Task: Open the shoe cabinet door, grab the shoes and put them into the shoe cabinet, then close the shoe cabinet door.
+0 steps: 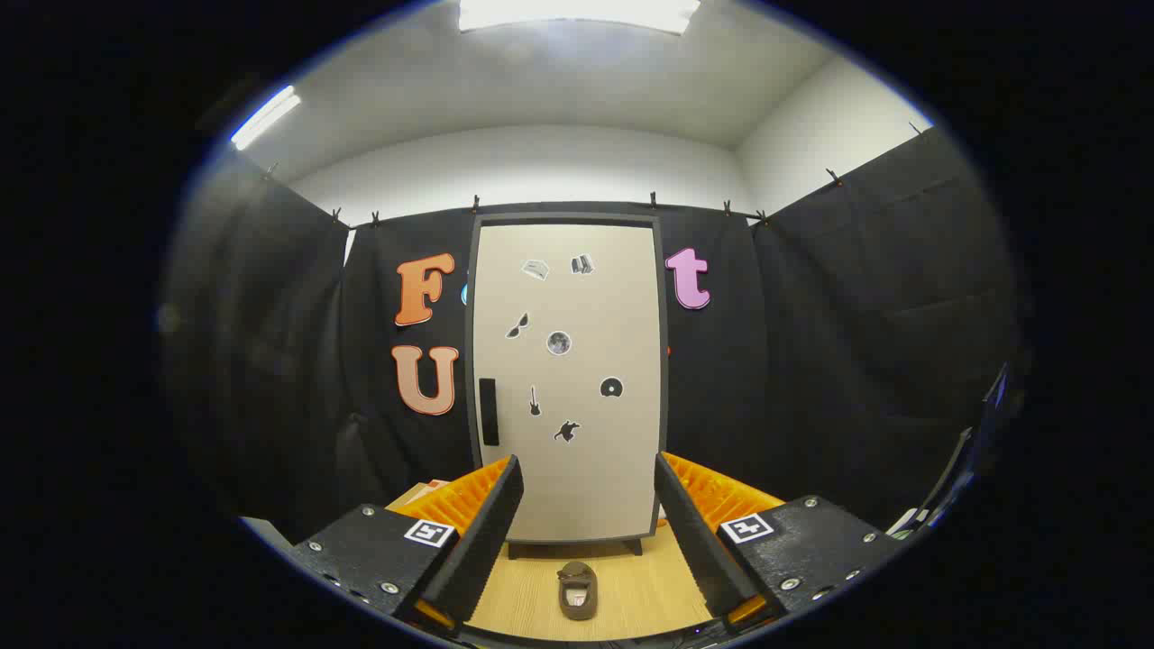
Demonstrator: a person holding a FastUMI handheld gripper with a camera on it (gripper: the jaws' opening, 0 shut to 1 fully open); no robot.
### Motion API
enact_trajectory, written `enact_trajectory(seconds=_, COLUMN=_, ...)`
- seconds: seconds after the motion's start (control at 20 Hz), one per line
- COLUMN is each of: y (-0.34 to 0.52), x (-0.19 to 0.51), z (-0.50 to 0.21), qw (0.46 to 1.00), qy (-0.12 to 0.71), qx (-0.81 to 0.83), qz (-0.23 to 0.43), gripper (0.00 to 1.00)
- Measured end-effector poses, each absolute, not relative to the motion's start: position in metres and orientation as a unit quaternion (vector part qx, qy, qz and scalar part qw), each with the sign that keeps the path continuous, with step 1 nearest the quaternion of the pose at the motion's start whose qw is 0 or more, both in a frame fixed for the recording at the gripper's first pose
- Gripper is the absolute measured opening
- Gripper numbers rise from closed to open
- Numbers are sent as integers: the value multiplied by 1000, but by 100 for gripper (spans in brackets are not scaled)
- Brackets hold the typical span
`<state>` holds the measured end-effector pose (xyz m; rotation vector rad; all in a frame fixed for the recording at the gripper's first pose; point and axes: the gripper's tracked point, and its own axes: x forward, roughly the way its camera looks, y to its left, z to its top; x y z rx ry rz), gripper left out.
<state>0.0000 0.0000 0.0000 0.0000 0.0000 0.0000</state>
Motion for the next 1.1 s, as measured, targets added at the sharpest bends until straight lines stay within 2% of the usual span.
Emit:
enact_trajectory(seconds=0.5, y=6, x=11, z=0, qw=1000, qy=-9, qx=9, qz=12, gripper=92)
enact_trajectory(seconds=1.1, y=61, x=53, z=-13, qw=998, qy=3, qx=4, qz=55, gripper=90)
